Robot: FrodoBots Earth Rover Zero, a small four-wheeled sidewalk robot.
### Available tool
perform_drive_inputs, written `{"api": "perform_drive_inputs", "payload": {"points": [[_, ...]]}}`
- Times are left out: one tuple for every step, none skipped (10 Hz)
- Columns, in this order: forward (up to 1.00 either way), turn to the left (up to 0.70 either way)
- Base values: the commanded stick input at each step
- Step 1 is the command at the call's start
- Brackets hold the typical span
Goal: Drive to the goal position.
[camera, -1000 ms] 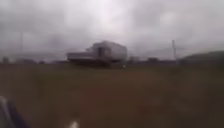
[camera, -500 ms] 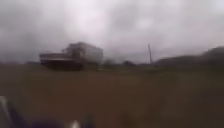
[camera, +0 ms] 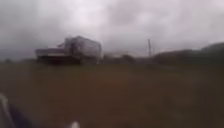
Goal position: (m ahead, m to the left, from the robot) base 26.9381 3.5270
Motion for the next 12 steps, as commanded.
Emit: {"api": "perform_drive_inputs", "payload": {"points": [[0.70,0.00],[0.70,0.00],[0.70,0.00],[0.70,0.00],[0.70,0.00],[0.70,0.00],[0.70,0.00],[0.70,0.00],[0.70,0.00],[0.70,0.00],[0.70,0.00],[0.70,0.00]]}}
